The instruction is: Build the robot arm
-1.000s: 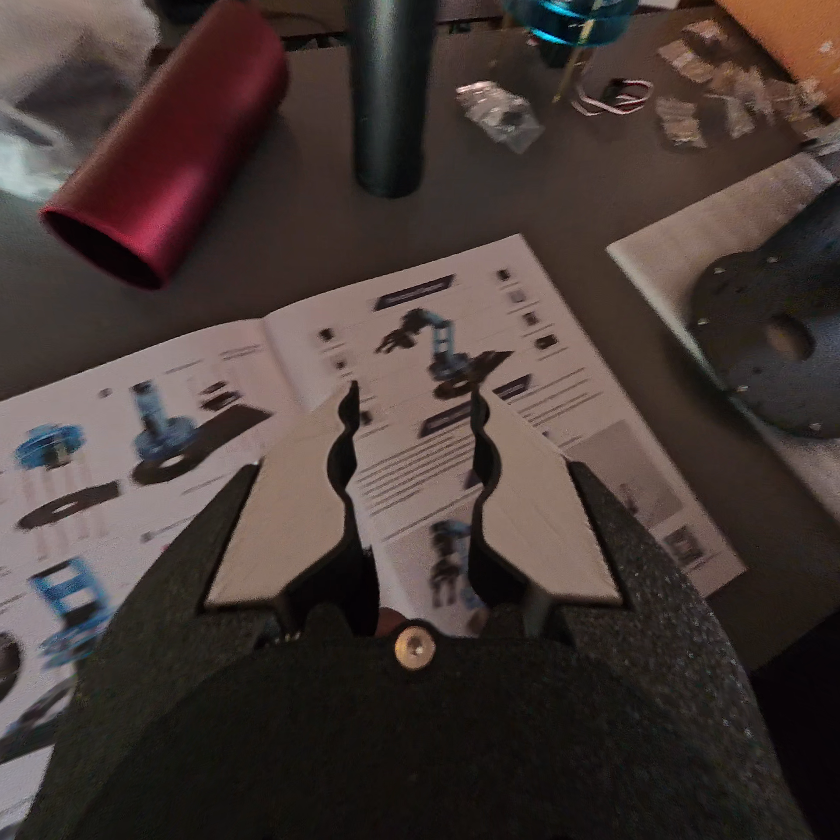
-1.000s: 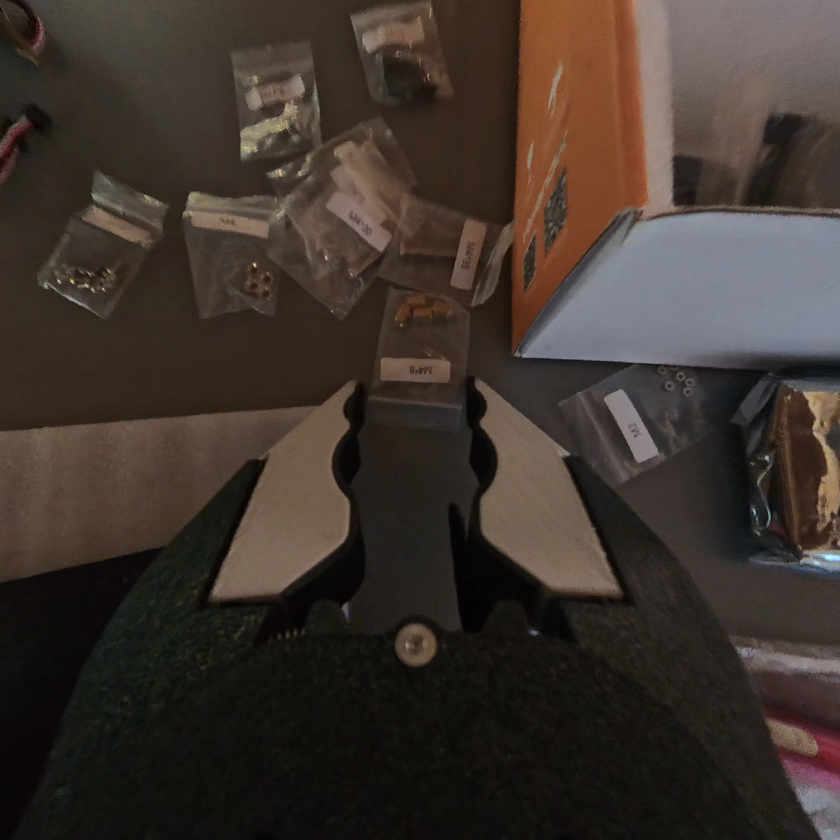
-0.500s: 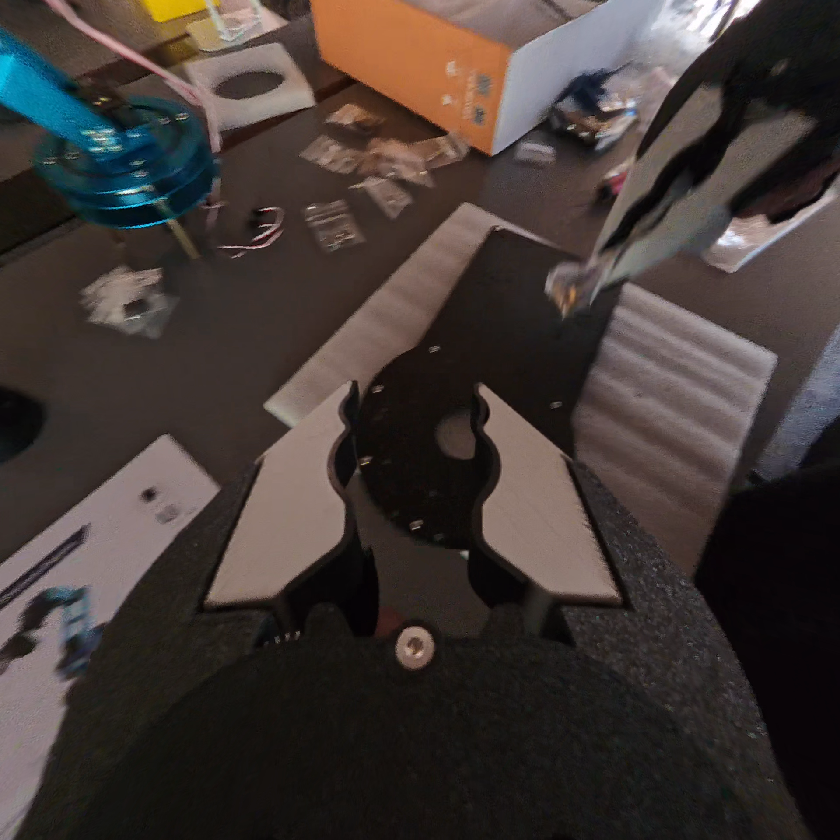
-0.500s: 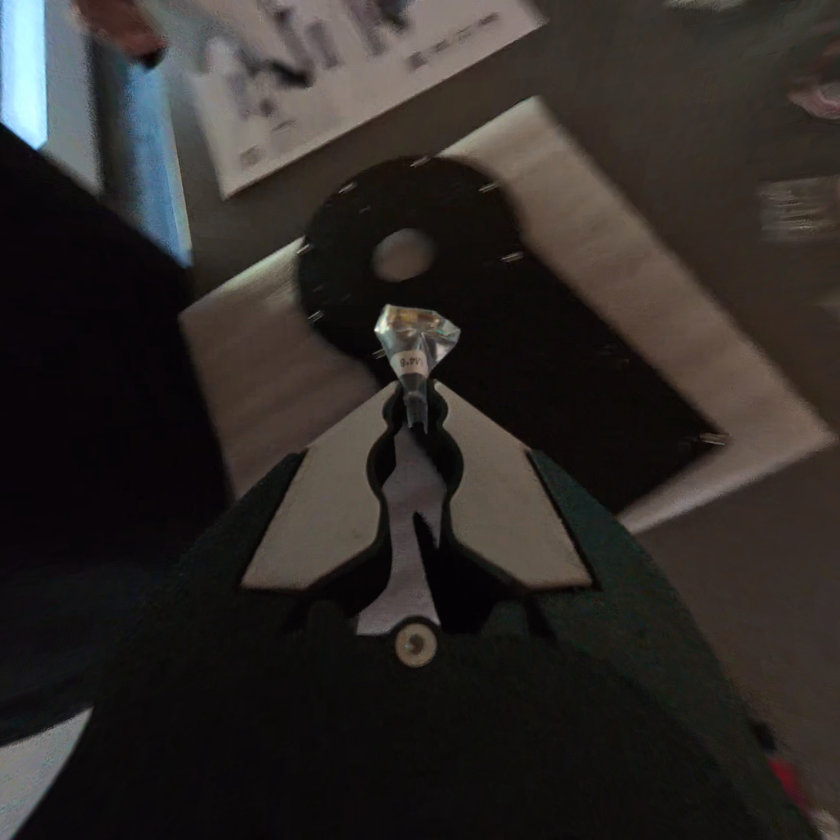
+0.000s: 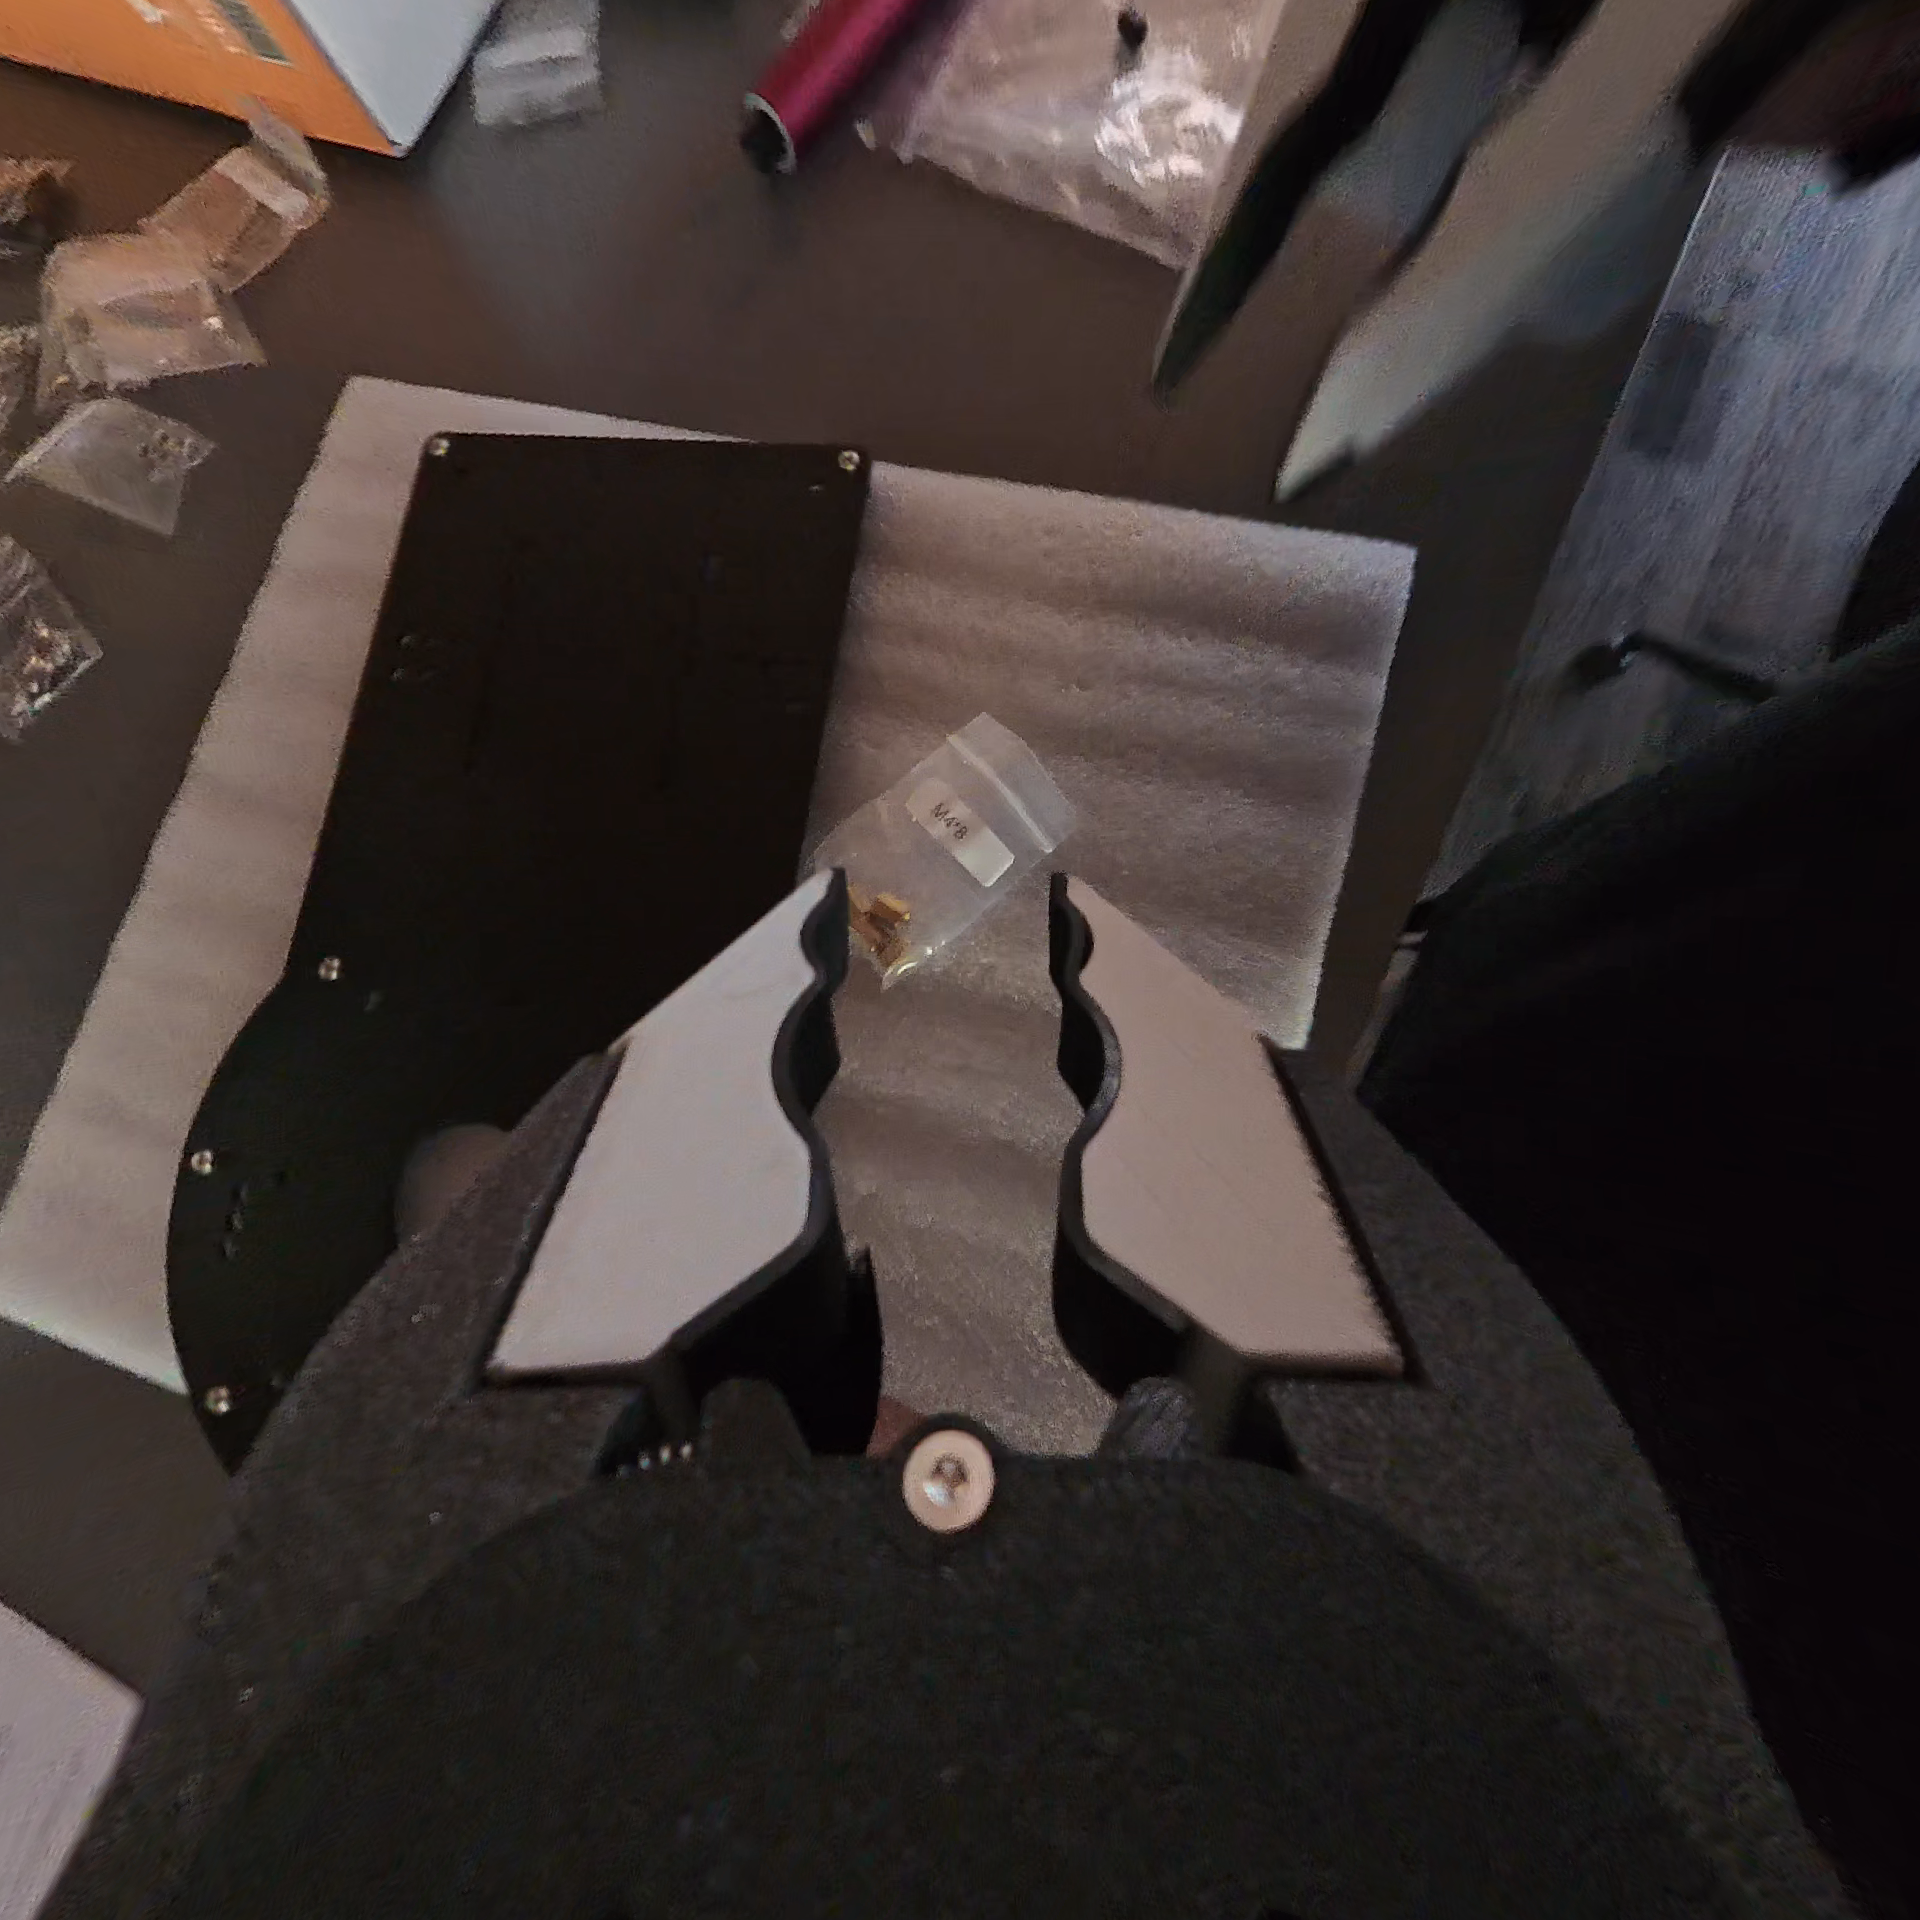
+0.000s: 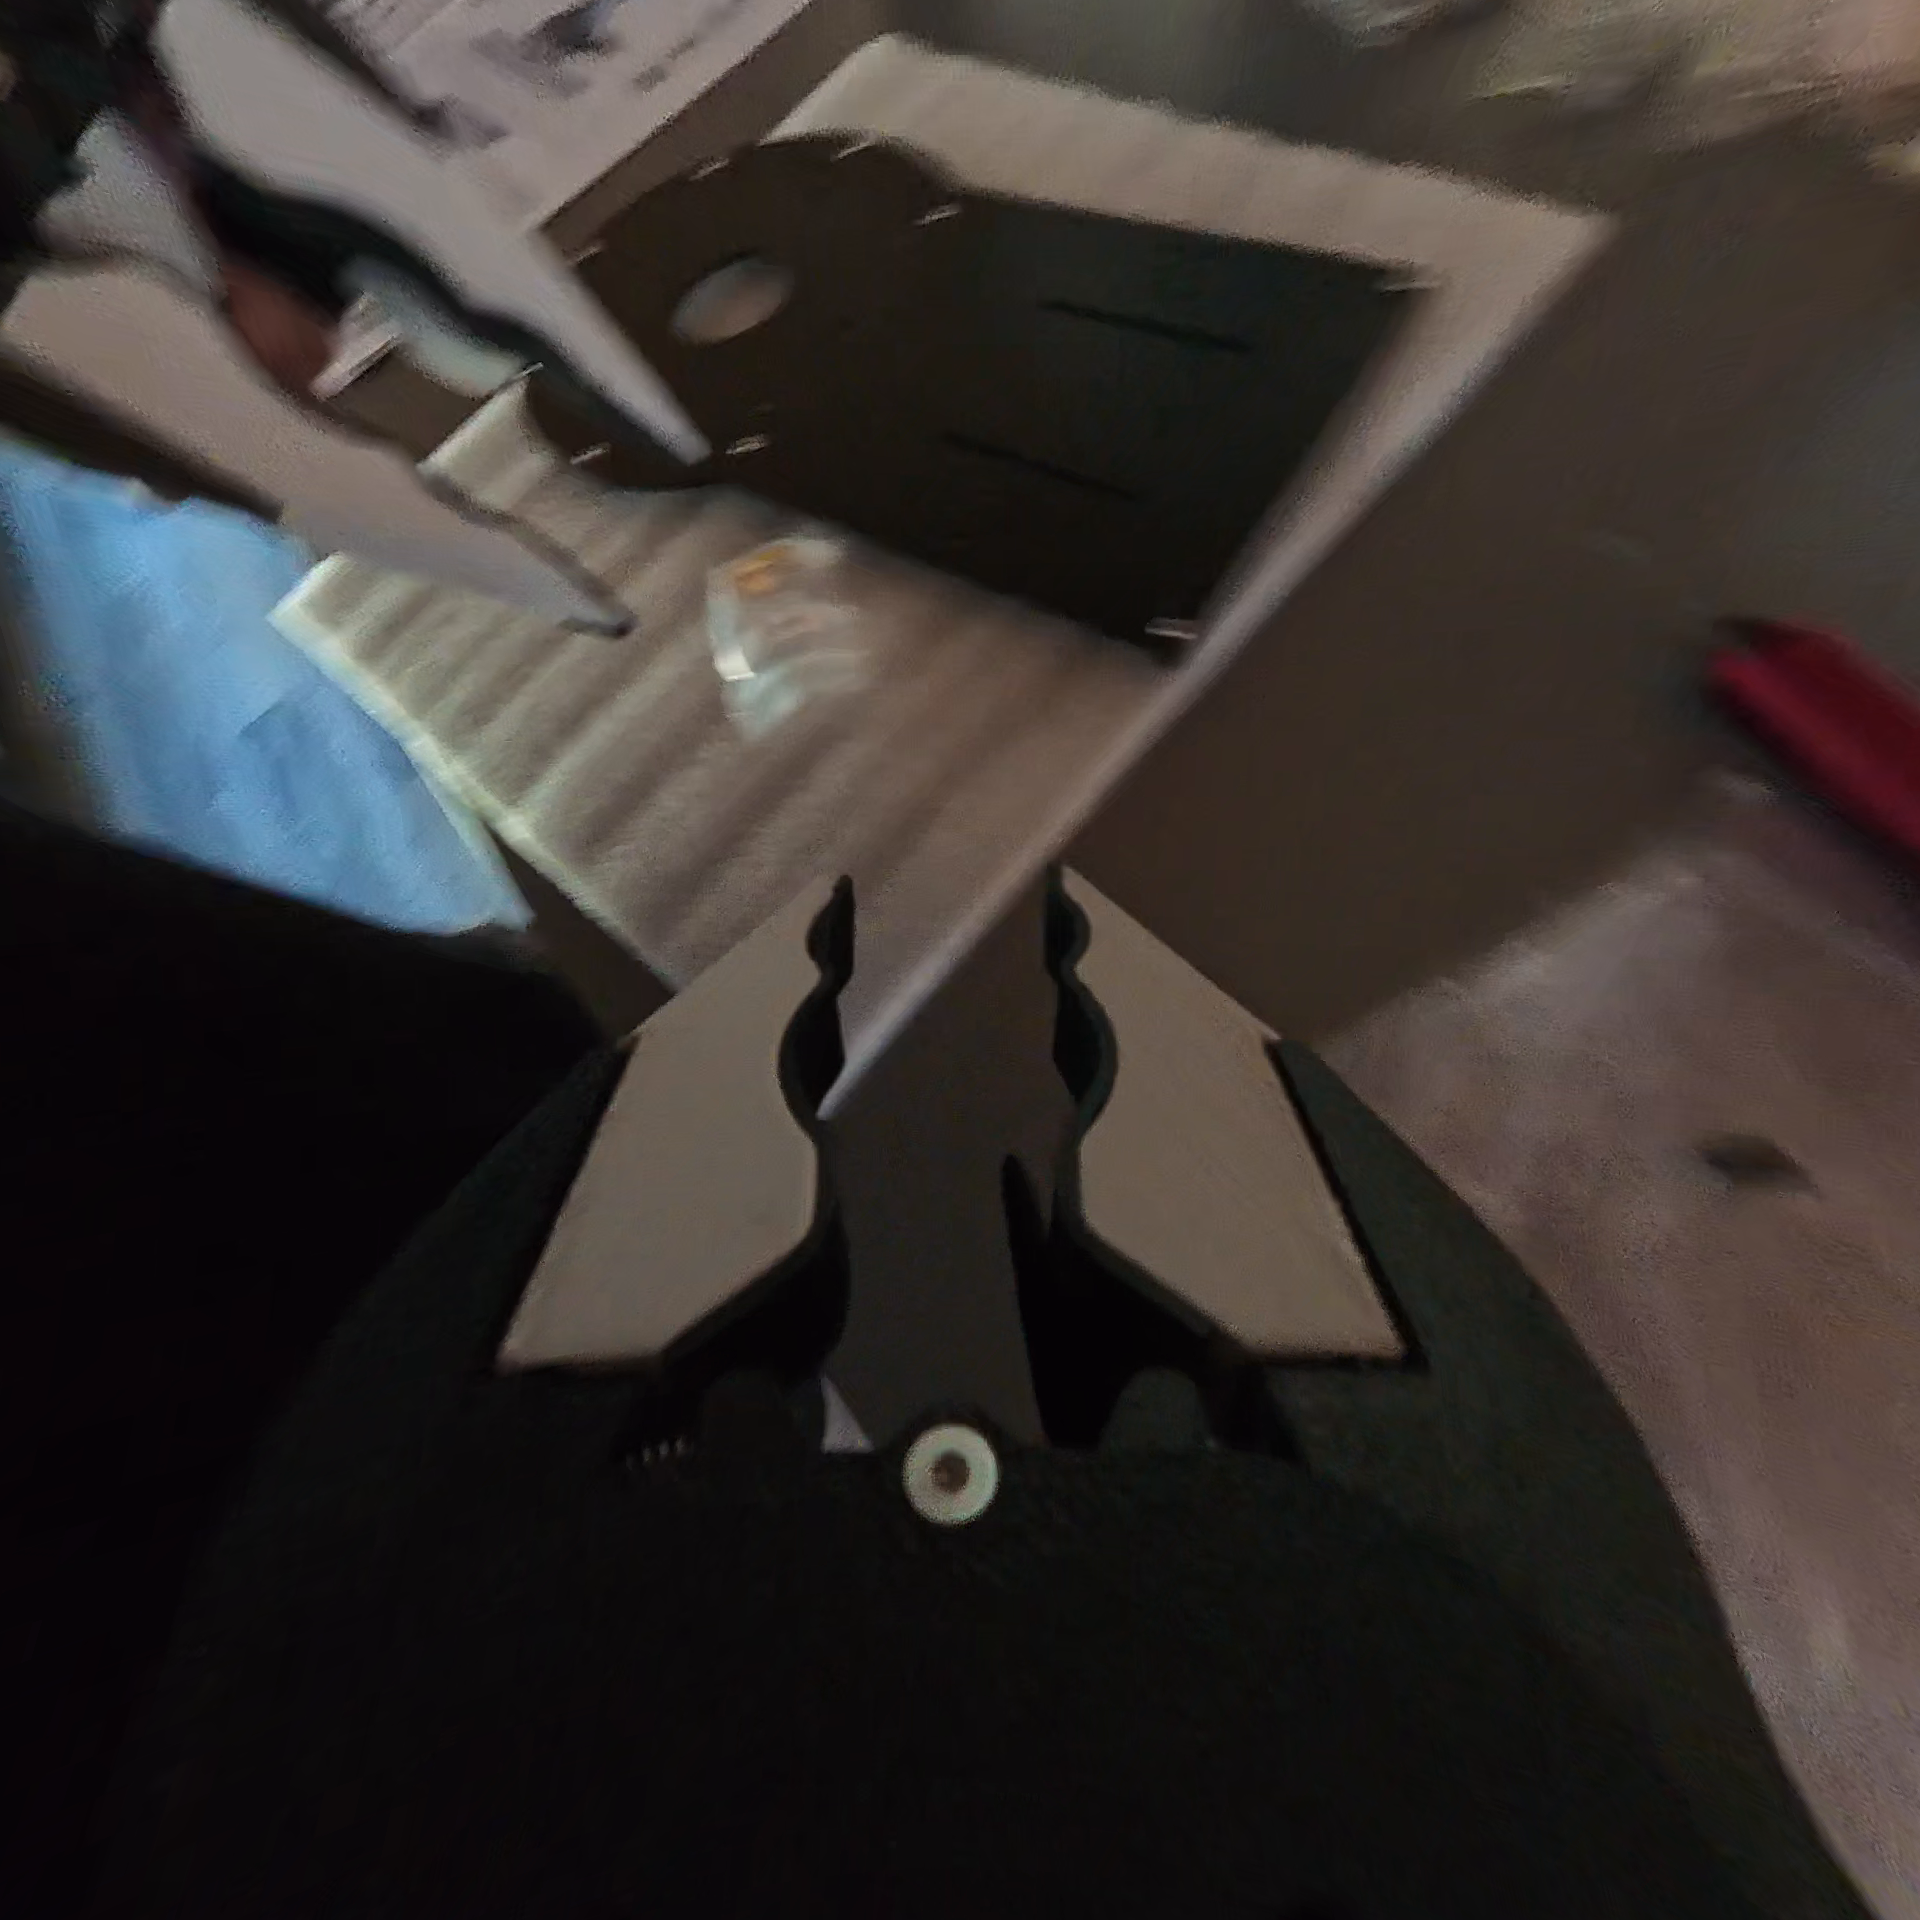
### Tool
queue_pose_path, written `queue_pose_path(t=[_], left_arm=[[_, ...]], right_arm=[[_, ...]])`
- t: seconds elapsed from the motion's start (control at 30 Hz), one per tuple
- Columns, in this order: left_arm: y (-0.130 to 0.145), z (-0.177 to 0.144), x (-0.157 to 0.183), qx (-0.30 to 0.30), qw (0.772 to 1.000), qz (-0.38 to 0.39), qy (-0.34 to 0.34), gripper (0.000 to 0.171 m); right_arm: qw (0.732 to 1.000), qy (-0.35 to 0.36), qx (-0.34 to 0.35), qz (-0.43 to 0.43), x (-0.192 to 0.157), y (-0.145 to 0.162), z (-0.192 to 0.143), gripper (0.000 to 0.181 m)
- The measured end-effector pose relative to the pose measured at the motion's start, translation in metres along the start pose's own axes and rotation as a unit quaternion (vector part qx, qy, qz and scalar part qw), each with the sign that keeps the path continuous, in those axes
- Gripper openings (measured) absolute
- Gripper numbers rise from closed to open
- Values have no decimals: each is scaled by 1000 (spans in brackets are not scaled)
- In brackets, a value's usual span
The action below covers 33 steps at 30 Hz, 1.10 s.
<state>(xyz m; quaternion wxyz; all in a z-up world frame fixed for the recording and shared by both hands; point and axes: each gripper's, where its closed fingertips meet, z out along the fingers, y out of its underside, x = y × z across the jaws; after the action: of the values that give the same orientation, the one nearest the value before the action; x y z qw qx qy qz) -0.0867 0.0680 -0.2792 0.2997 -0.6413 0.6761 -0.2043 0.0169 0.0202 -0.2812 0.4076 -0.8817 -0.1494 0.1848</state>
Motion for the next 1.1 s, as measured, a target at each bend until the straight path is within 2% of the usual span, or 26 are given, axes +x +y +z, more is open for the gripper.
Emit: queue_pose_path(t=[0.07, 0.13, 0.17, 0.33, 0.43, 0.5, 0.57, 0.67, 0.77, 0.87, 0.93, 1.0, 1.1], left_arm=[[-1, 11, 0, -12, 1000, 12, -2, 37], [-3, 19, -2, -16, 1000, 6, -2, 37], [-4, 21, -2, -18, 1000, 3, -1, 37], [-14, 23, 1, -13, 1000, -17, 5, 37], [-13, 20, 4, -13, 1000, -28, 2, 37], [-11, 19, 5, -13, 999, -43, 2, 37], [-9, 18, 5, -13, 998, -59, 1, 37], [-8, 17, 2, -11, 997, -73, -4, 37], [-8, 16, -3, -10, 997, -77, -12, 37], [-7, 16, -7, -13, 997, -76, -16, 37], [-6, 15, -9, -16, 997, -72, -17, 37], [-4, 14, -10, -18, 997, -71, -15, 38], [1, 9, -13, -20, 996, -81, -13, 38]], right_arm=[[993, 107, 24, 38, 49, 5, -27, 31], [977, 204, 17, 57, 102, 16, -53, 30], [974, 216, 7, 67, 118, 20, -57, 30], [980, 187, -38, 56, 145, 28, -44, 25], [983, 166, -59, 42, 145, 37, -36, 20], [986, 150, -58, 37, 141, 39, -33, 9], [987, 148, -59, 32, 141, 39, -34, 8], [983, 176, -46, 34, 161, 34, -53, 8], [969, 236, -24, 70, 210, 30, -87, 8], [962, 255, -69, 73, 246, 48, -95, 8], [962, 250, -92, 55, 253, 57, -94, 9], [967, 232, -74, 75, 253, 55, -93, 11], [962, 252, -64, 85, 248, 51, -111, 20]])
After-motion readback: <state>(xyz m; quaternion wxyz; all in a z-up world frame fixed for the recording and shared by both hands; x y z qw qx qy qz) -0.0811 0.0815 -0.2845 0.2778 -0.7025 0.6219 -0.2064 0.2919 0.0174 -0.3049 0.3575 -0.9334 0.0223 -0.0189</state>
